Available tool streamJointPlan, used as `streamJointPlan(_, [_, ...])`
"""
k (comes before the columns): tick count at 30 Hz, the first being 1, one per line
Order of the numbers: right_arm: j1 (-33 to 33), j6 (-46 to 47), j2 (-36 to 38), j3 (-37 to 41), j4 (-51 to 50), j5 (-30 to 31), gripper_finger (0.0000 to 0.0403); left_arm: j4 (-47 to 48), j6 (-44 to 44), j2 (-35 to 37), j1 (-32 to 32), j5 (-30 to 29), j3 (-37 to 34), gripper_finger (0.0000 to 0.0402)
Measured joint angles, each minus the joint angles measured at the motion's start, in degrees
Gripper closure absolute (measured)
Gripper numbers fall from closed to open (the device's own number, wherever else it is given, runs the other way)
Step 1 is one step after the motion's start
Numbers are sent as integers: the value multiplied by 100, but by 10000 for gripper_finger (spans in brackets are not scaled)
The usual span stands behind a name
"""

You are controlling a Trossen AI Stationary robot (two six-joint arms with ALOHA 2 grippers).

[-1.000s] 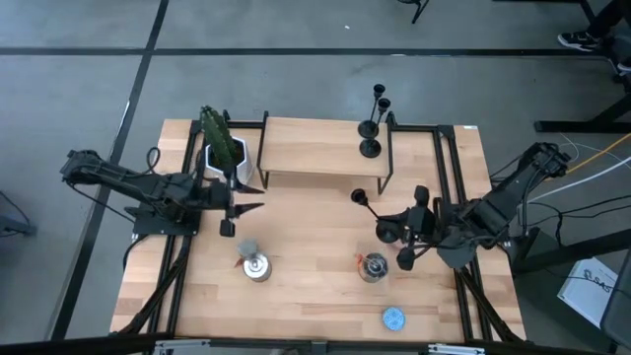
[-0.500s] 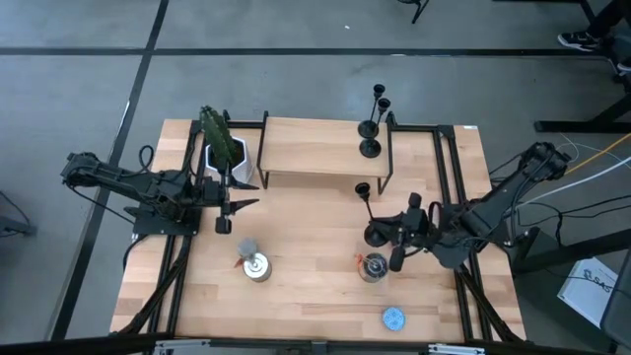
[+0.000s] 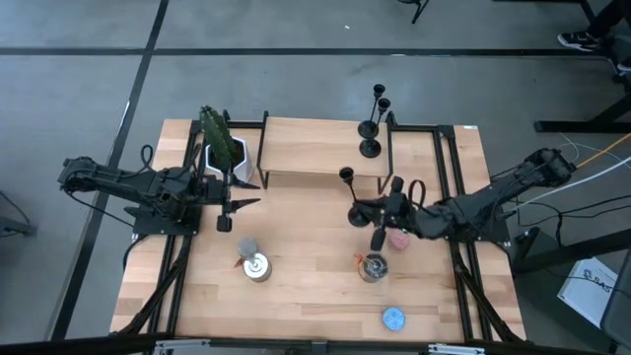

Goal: Pick & Place candle stick holders
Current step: Align the black candle holder with the other black candle holders on the shelf

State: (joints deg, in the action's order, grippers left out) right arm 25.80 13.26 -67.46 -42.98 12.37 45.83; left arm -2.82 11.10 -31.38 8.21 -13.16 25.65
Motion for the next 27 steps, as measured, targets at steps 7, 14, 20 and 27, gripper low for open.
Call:
streamJointPlan(7, [-606, -473, 122, 68, -140, 2, 388, 132, -213, 0, -332, 279, 0, 274])
streamJointPlan(14, [-770, -607, 676, 1425, 1779, 4, 388, 308, -335, 0, -400, 283, 0, 274])
streamJointPlan(20, [-773, -1270, 828, 2246, 3295, 506, 388, 307, -343, 0, -400, 283, 0, 274])
streamJointPlan(27, [-970, -1283, 770, 2362, 3336, 902, 388, 267, -388, 0, -400, 281, 0, 274])
